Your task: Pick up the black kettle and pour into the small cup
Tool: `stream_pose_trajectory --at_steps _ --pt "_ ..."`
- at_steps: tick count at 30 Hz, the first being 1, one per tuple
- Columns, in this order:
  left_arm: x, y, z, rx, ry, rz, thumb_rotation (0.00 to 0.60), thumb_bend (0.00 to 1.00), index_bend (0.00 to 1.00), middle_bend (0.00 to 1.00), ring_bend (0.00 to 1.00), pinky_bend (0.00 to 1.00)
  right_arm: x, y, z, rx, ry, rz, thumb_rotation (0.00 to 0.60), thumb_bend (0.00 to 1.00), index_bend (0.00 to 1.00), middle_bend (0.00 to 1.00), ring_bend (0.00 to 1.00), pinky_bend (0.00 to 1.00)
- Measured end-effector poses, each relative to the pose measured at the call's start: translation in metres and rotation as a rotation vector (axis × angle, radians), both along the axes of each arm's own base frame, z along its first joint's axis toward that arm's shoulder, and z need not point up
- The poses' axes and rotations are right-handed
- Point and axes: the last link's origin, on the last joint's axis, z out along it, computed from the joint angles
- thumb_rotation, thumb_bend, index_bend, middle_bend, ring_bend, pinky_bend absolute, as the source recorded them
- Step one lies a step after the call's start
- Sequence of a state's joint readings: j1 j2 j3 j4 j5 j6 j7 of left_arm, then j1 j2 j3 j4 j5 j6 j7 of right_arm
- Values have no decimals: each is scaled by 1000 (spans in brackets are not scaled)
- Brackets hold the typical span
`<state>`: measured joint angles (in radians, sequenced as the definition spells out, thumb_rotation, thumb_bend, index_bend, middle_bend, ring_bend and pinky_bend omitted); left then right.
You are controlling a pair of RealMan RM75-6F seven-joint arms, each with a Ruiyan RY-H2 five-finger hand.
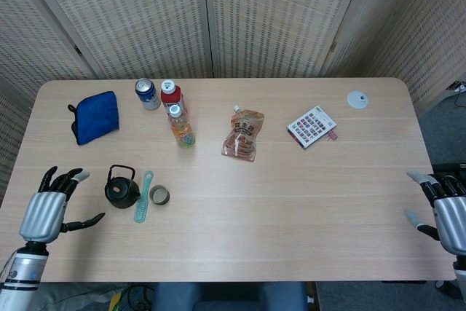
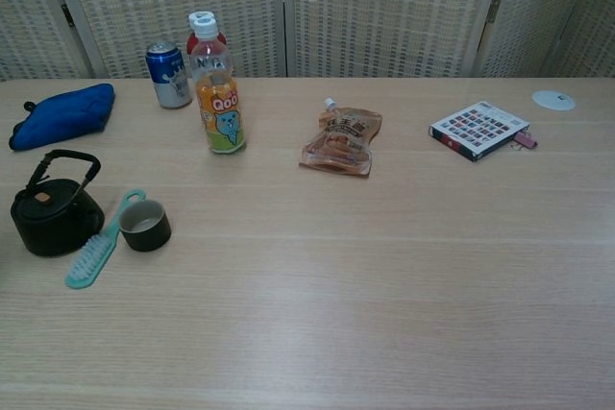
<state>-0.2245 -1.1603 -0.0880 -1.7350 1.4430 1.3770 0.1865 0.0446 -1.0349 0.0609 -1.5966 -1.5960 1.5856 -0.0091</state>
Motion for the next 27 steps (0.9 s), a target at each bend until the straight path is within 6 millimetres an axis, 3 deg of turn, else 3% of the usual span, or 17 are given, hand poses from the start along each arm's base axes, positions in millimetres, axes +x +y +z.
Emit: stream_pose_trajectory --at_steps 6,12,17,27 --pt "6 38 -10 -79 10 -23 222 19 237 152 196 0 0 1 0 -5 -1 -5 600 186 231 317 238 277" --pt "7 79 -25 -170 24 7 75 18 243 160 195 0 -2 3 1 -12 -1 -16 600 186 231 317 238 277" --pt "-1 110 -38 -223 59 60 19 18 258 178 195 0 -3 4 3 -15 1 -22 600 186 231 317 238 277" --pt "-20 141 -57 -267 156 170 6 18 326 271 210 0 -7 5 4 -18 2 -37 600 186 231 317 238 277"
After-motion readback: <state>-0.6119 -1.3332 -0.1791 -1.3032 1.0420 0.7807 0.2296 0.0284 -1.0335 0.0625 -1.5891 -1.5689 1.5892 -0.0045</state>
